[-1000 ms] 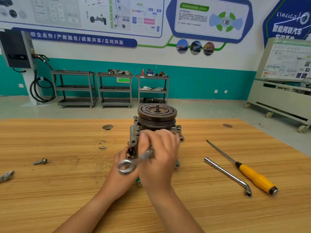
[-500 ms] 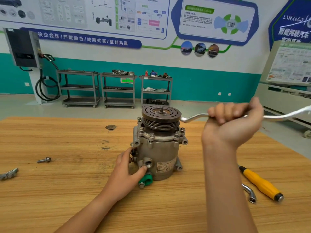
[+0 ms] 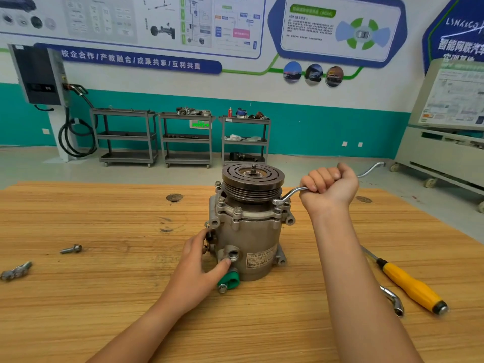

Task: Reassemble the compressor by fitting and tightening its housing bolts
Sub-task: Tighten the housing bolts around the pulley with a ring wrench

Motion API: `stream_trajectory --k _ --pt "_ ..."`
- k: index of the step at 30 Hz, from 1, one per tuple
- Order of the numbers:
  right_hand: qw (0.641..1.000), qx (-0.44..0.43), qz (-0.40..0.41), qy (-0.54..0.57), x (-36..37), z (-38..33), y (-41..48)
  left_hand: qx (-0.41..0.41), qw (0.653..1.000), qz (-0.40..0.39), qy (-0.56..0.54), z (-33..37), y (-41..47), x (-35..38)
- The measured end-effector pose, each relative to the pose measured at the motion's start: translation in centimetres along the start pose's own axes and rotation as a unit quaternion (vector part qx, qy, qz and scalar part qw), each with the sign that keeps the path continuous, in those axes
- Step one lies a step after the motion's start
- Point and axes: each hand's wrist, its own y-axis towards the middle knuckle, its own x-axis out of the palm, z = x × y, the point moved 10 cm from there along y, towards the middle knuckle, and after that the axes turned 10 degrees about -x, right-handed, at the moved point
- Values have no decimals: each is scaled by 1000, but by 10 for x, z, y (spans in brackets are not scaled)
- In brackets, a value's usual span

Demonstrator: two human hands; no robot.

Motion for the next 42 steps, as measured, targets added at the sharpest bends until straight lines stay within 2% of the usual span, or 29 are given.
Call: stream_trajectory --k 4,10,14,16,18,19,20,22,23,24,25,28,29,30,32,33,34,36,38,42 --pt "999 20 -48 -9 3 1 6 2 1000 0 2 0 0 0" --pt "998 16 -56 9 -7 -3 3 4 1000 -4 6 0 0 2" --pt "996 -75 -41 -6 -16 -23 -24 2 1000 -2 7 -3 2 2" --pt "984 -158 -78 -37 -13 -35 -47 6 1000 -1 8 -2 2 3" --pt "959 -210 -117 -150 -2 -29 -69 10 1000 0 4 -1 1 3" --pt "936 -217 -146 -236 5 -15 -78 9 1000 3 4 -2 1 2" --pt "889 -255 -187 -331 18 -4 -90 8 1000 5 4 -3 1 1" --pt "731 -463 -268 -424 48 2 -137 26 1000 0 -6 1 0 1" --pt "656 -531 -291 -450 57 11 -157 43 999 -5 -16 6 -1 1" --pt "609 -548 -314 -479 65 26 -162 60 998 -5 -24 10 -2 0" --pt "583 -540 -328 -511 69 42 -160 70 997 -3 -27 13 -2 0" --pt "514 -569 -302 -567 84 48 -161 64 998 10 -25 12 -2 -2" --pt "529 -567 -298 -557 84 42 -162 54 998 10 -22 9 -1 -1" --pt "589 -550 -283 -520 81 28 -160 41 999 6 -17 5 0 0" --pt "812 -418 -210 -349 66 -7 -132 19 1000 0 -8 0 0 1" --pt "890 -355 -174 -228 59 -24 -116 13 1000 -1 -3 -2 0 1" --pt "925 -317 -166 -131 58 -42 -103 9 1000 -1 2 -2 0 1" --pt "948 -279 -149 -41 57 -74 -79 7 1000 -2 9 -2 1 2" --pt "968 -221 -113 -35 48 -79 -55 4 1000 -4 7 -2 1 2" --pt "994 -91 -14 -56 10 -42 -17 4 1000 -2 6 -1 1 2"
